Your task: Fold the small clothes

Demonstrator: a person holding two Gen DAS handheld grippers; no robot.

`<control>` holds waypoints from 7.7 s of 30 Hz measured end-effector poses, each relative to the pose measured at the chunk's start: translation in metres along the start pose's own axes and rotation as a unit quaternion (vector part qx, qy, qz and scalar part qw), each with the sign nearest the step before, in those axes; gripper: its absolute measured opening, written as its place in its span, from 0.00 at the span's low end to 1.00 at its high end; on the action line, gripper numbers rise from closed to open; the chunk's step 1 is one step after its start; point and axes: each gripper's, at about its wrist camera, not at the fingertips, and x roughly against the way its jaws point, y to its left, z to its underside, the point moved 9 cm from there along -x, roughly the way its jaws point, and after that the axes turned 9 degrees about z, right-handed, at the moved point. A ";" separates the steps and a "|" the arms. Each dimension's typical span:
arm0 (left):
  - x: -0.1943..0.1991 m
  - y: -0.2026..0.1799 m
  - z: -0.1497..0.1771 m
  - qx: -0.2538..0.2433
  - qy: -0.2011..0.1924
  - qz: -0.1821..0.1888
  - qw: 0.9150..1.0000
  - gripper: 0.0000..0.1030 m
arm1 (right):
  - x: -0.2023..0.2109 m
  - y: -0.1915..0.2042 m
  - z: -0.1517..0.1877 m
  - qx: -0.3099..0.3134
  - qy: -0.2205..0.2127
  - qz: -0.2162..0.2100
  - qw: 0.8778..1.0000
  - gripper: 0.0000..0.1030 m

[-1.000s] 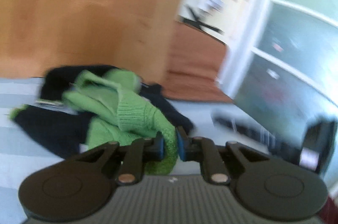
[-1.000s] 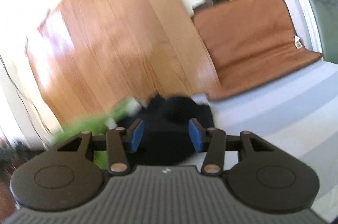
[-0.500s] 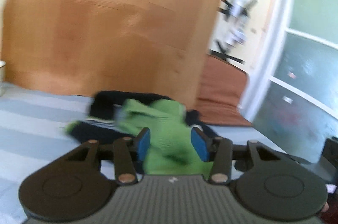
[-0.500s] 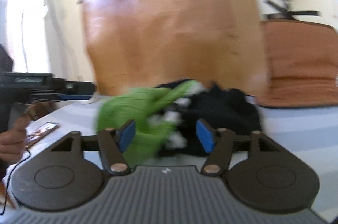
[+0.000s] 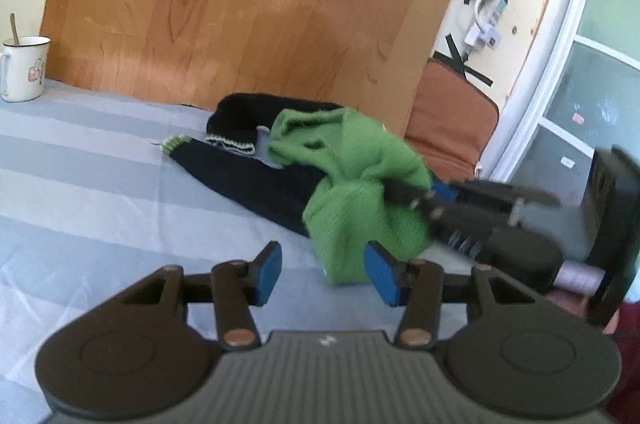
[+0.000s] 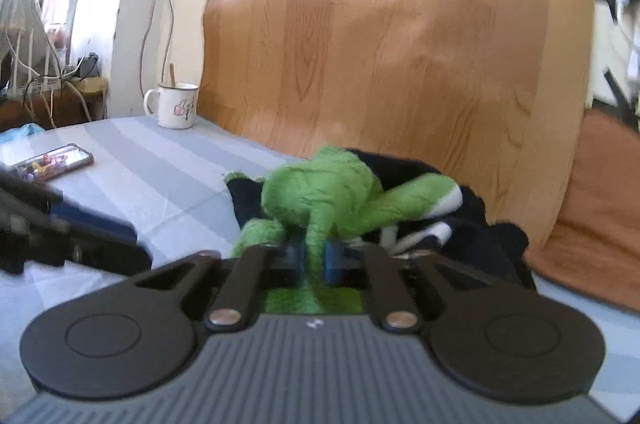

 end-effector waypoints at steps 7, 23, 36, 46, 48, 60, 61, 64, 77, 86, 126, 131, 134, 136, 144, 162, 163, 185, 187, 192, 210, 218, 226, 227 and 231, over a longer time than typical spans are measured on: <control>0.008 -0.015 -0.004 -0.014 -0.009 0.000 1.000 0.45 | 0.097 -0.135 -0.013 -0.129 -0.057 0.083 0.986 0.09; -0.095 -0.098 -0.101 -0.316 0.007 -0.048 0.948 0.46 | 0.148 -0.196 0.072 -0.149 -0.022 0.076 0.986 0.10; -0.218 -0.103 -0.104 -0.424 0.160 0.055 0.890 0.99 | 0.140 -0.205 0.068 -0.208 -0.048 0.009 0.977 0.11; -0.214 -0.098 -0.103 -0.347 0.133 0.067 0.926 0.08 | 0.142 -0.209 0.047 -0.226 -0.077 0.025 0.971 0.10; -0.181 -0.103 -0.122 -0.324 0.085 0.070 0.940 0.08 | 0.149 -0.207 0.023 -0.218 -0.100 0.030 0.970 0.10; 0.122 -0.181 -0.248 -0.240 -0.258 0.057 0.934 0.08 | 0.267 -0.174 -0.211 -0.148 -0.315 -0.041 0.936 0.09; 0.143 -0.190 -0.252 -0.240 -0.278 0.049 0.929 0.08 | 0.276 -0.173 -0.227 -0.152 -0.321 -0.052 0.933 0.09; 0.186 -0.212 -0.264 -0.249 -0.318 0.018 0.915 0.09 | 0.287 -0.166 -0.266 -0.150 -0.317 -0.069 0.934 0.09; 0.008 -0.079 -0.220 -0.158 -0.140 -0.191 0.959 0.13 | 0.064 -0.145 -0.154 -0.174 -0.074 -0.052 0.981 0.15; -0.017 0.015 -0.057 -0.014 -0.012 -0.186 0.982 0.13 | 0.049 -0.124 -0.008 -0.147 0.084 -0.006 0.986 0.48; 0.045 -0.043 0.076 0.077 0.133 -0.045 0.987 0.51 | 0.188 -0.102 0.078 -0.133 0.174 -0.155 0.963 0.72; 0.042 -0.049 0.086 0.089 0.123 -0.047 0.987 0.11 | 0.165 -0.096 0.082 -0.245 0.219 -0.187 0.926 0.44; 0.049 -0.046 0.079 0.103 0.107 -0.055 0.987 0.10 | 0.168 -0.099 0.069 -0.268 0.207 -0.176 0.924 0.09; 0.067 -0.042 0.064 0.097 0.075 -0.063 0.991 0.09 | 0.189 -0.109 0.038 -0.268 0.142 -0.149 0.941 0.09; 0.080 -0.015 0.060 0.143 0.068 -0.067 0.985 0.12 | 0.196 -0.163 0.071 -0.318 0.167 -0.041 0.932 0.52; 0.098 -0.050 0.064 0.120 0.105 0.042 0.986 0.08 | 0.315 -0.150 0.021 -0.251 0.093 -0.106 0.958 0.09; 0.108 -0.057 0.059 0.107 0.103 0.053 0.987 0.08 | 0.336 -0.156 0.012 -0.234 0.083 -0.098 0.964 0.09; 0.115 0.000 0.027 0.069 0.048 -0.096 0.992 0.64 | 0.230 -0.147 0.032 -0.163 0.141 -0.034 0.976 0.42; 0.100 0.021 0.010 0.083 0.034 -0.105 0.990 0.69 | 0.198 -0.145 0.019 -0.160 0.133 -0.045 0.977 0.42; 0.033 0.069 -0.018 0.119 0.036 -0.115 0.986 0.78 | 0.131 -0.114 -0.014 -0.189 0.139 -0.089 0.968 0.43; 0.075 0.139 -0.091 0.205 -0.105 -0.139 0.963 0.05 | -0.111 -0.039 -0.049 -0.058 0.183 -0.066 0.979 0.10; 0.058 0.157 -0.079 0.261 -0.058 -0.124 0.956 0.06 | -0.144 -0.083 -0.056 -0.096 0.183 0.051 0.977 0.10; 0.064 0.141 -0.072 0.280 -0.072 -0.066 0.955 0.06 | -0.019 -0.016 -0.070 -0.159 0.191 -0.186 0.951 0.41; 0.066 0.137 -0.070 0.279 -0.075 -0.059 0.955 0.06 | -0.002 0.000 -0.067 -0.163 0.205 -0.220 0.940 0.46; 0.070 0.122 -0.062 0.293 -0.088 -0.025 0.952 0.06 | 0.039 0.063 -0.037 -0.192 0.270 -0.313 0.890 0.63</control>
